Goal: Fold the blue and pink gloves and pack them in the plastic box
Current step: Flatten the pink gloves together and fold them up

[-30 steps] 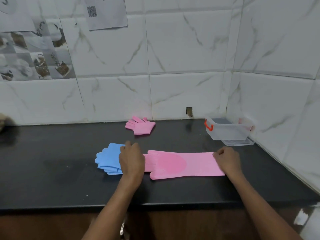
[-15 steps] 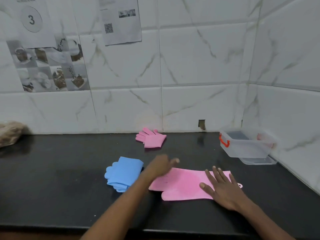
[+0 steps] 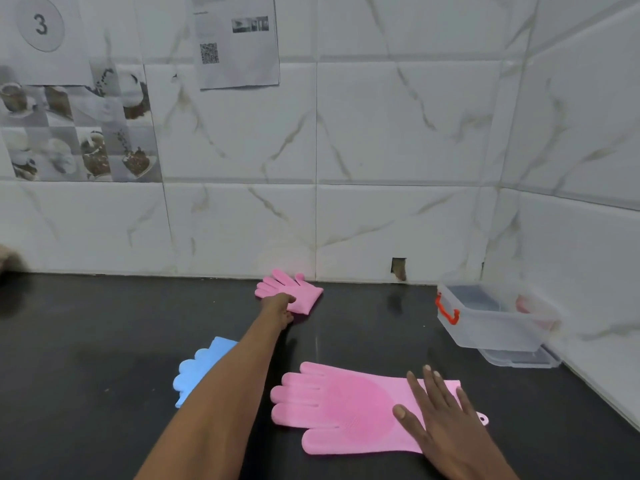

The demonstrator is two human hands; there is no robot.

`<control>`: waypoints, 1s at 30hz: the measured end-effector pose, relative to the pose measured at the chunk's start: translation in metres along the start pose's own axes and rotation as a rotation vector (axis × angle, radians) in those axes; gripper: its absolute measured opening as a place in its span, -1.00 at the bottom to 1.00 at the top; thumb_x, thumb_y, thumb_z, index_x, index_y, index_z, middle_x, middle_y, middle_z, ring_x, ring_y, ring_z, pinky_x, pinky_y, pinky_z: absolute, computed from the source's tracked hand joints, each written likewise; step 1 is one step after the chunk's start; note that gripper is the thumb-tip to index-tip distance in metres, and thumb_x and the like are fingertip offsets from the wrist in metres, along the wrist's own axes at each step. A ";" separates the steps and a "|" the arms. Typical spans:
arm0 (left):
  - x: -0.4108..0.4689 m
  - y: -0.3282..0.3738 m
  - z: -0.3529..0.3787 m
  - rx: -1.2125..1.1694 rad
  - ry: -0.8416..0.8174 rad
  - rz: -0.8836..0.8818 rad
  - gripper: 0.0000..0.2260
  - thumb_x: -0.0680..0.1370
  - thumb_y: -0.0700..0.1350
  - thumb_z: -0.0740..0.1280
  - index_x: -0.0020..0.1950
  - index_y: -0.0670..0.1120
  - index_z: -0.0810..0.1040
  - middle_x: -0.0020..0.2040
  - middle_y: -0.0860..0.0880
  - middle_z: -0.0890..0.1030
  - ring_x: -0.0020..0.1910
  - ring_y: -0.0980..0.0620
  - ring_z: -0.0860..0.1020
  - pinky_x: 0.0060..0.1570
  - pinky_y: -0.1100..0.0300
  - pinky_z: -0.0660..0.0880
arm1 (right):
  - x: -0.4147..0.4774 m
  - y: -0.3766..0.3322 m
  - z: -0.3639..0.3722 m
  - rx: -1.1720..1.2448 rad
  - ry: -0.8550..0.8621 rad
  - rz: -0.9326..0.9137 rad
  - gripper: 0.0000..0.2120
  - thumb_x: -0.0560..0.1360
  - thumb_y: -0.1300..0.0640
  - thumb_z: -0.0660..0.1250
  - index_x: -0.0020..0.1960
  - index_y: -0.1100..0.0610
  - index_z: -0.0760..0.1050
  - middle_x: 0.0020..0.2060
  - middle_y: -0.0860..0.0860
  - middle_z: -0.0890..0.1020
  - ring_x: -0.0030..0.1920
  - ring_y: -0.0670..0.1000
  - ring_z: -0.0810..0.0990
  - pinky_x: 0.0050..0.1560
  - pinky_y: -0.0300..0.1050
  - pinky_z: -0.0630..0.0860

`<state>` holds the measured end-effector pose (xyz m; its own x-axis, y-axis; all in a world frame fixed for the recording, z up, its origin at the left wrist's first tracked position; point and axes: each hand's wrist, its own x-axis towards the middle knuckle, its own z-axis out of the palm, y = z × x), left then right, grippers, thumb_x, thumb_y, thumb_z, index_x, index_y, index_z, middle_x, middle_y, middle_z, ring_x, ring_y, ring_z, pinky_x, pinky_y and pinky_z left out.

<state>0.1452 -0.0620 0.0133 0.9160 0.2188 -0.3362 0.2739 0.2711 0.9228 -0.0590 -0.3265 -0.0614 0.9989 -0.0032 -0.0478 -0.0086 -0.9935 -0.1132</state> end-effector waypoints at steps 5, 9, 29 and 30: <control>-0.015 -0.008 0.012 0.511 0.106 0.573 -0.82 0.48 -0.33 0.31 0.00 -0.28 0.68 -0.04 -0.21 0.65 -0.06 -0.10 0.55 -0.12 0.18 0.40 | -0.004 0.000 0.002 0.051 0.080 -0.006 -0.09 0.33 -0.50 -0.40 0.57 -0.08 -0.29 0.54 -0.01 -0.34 0.54 -0.02 -0.36 0.53 0.10 -0.34; -0.064 -0.017 0.033 0.947 -0.079 0.997 -0.78 0.47 -0.35 0.27 -0.03 -0.29 0.70 0.11 -0.19 0.61 0.08 -0.15 0.59 0.13 0.18 0.43 | -0.022 -0.005 -0.002 0.031 0.257 -0.036 -0.15 0.46 -0.45 -0.27 0.60 0.02 -0.13 0.57 -0.01 -0.24 0.56 -0.05 -0.31 0.51 0.00 -0.36; -0.184 -0.088 0.018 -0.182 -0.235 0.087 -0.67 0.52 0.08 0.23 -0.17 -0.15 0.60 -0.18 -0.21 0.67 -0.22 -0.17 0.63 -0.11 0.04 0.65 | 0.058 -0.105 -0.110 1.899 0.310 0.301 -0.37 0.42 0.64 0.20 0.40 0.24 0.25 0.34 0.25 0.33 -0.12 0.24 0.62 -0.40 -0.04 0.65; -0.173 -0.084 0.016 -0.344 -0.353 -0.128 -0.47 0.55 0.23 0.19 -0.01 -0.27 0.53 0.00 -0.32 0.63 -0.11 -0.27 0.64 -0.02 -0.17 0.62 | 0.053 -0.111 -0.116 1.922 0.314 0.293 -0.36 0.41 0.63 0.22 0.43 0.27 0.24 0.35 0.22 0.31 -0.13 0.23 0.62 -0.38 -0.03 0.66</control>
<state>-0.0320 -0.1378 -0.0032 0.9409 -0.1501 -0.3036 0.3324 0.5811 0.7428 -0.0001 -0.2300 0.0642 0.9272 -0.3478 -0.1389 0.0378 0.4560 -0.8892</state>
